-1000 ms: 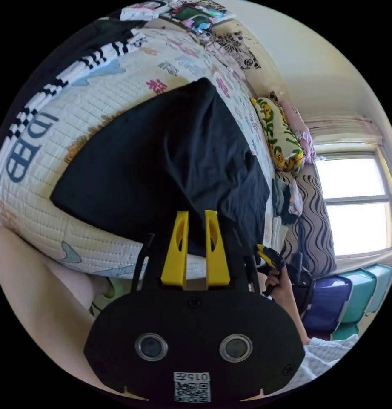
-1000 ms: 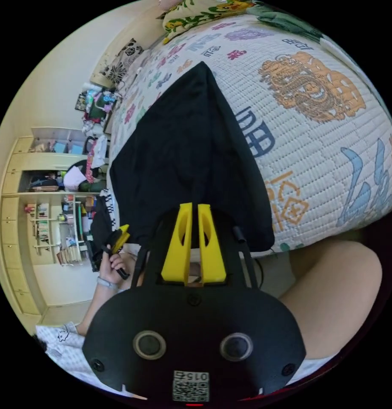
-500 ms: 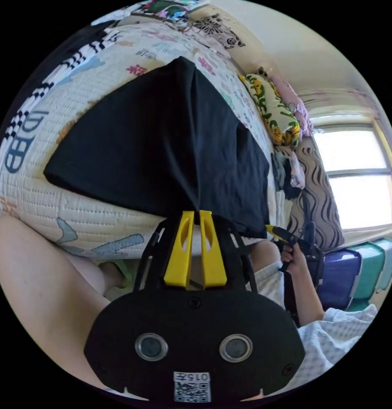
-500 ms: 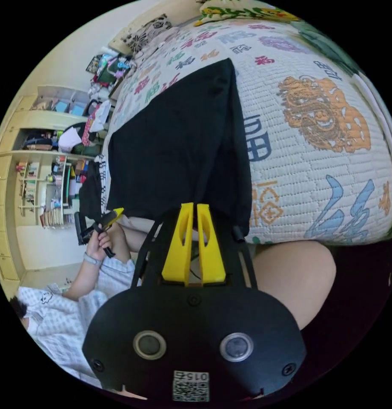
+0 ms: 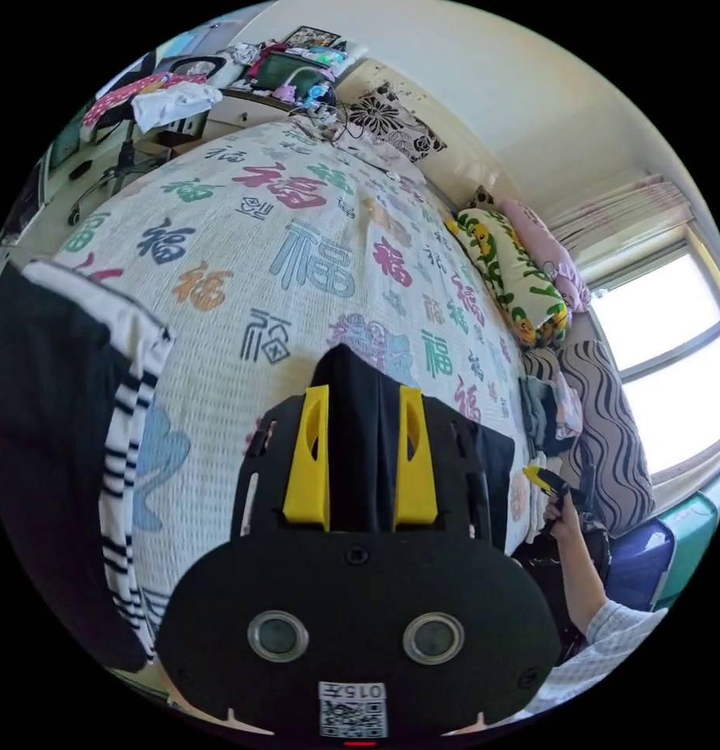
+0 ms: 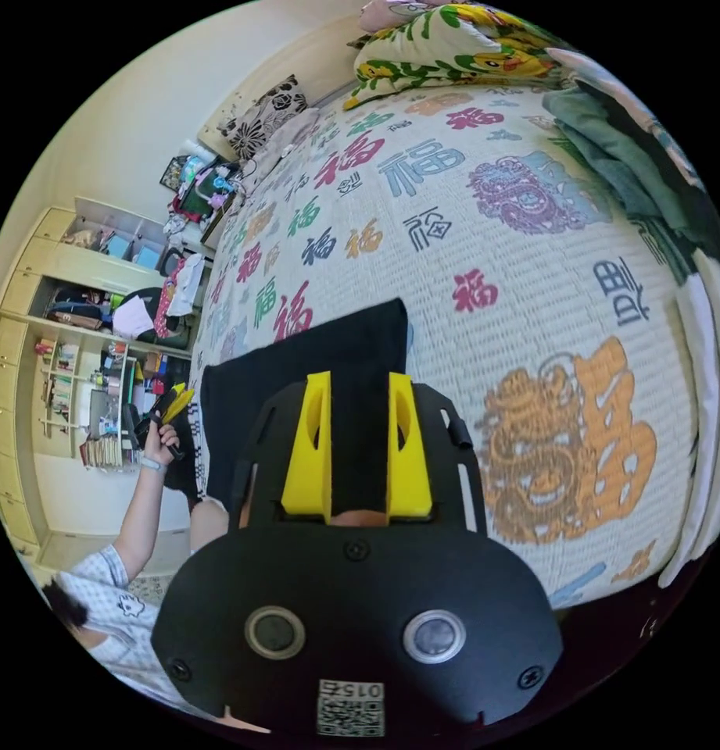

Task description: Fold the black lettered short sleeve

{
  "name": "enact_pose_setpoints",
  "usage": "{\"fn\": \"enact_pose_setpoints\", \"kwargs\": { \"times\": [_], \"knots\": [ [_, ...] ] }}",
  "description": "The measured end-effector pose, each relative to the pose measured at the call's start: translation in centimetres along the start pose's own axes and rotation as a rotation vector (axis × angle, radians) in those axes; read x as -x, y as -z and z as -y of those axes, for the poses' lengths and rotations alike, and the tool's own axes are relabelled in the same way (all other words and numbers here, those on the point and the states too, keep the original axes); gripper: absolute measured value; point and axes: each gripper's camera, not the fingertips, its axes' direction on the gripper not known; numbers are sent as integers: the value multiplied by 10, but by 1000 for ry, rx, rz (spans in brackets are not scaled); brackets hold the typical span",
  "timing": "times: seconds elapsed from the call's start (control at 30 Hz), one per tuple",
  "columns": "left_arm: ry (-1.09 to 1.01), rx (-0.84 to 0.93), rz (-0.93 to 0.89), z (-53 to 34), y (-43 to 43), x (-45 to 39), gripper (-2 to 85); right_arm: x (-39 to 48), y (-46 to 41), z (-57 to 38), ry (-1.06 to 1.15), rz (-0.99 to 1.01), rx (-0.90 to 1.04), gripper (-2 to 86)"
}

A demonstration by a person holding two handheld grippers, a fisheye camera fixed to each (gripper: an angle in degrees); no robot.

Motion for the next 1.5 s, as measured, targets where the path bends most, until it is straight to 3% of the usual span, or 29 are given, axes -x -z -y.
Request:
{"fn": "enact_pose_setpoints", "kwargs": {
  "times": [0.17,0.27,0.47,0.73,0.93,1.07,1.17,1.27,1.5],
  "knots": [
    [32,164,9,42,-42,1,86,-8,-40,51,-46,-18,47,80],
    [52,138,-83,46,-39,10,38,-13,-55,61,-71,4,98,15],
    [210,-4,-180,37,-1,62,4,-24,-51,58,-62,-14,86,-8],
    [209,-35,-200,23,3,67,58,-6,-67,52,-101,22,35,44],
    [64,32,-208,-45,55,46,97,58,-77,-20,136,-93,168,71],
    [-11,186,-179,-118,44,27,114,96,-121,-90,185,-189,299,92],
    [-22,253,-159,-156,19,23,100,95,-146,-114,132,-198,281,73],
    [-29,239,-117,-174,7,31,23,94,-152,-115,94,-144,260,3],
    [-196,192,137,-196,6,13,23,121,-176,-119,84,-173,266,-5]
  ]
}}
